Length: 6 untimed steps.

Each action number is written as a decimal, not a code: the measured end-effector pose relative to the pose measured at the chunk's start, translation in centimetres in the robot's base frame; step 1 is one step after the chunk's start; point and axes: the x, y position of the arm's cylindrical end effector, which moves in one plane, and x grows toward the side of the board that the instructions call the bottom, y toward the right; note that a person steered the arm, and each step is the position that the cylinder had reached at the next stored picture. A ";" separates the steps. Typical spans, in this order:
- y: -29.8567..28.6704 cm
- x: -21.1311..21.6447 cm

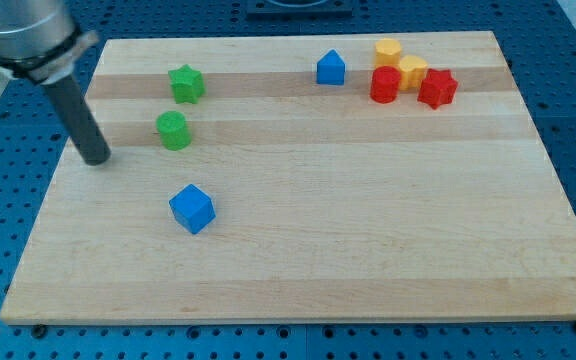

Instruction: Drag the green circle into the bottom side of the triangle

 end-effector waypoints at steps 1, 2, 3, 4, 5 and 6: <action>5.2 -2.3; 13.2 -2.6; 22.9 -4.8; 23.0 -9.7; 21.8 -10.8; 24.4 -11.4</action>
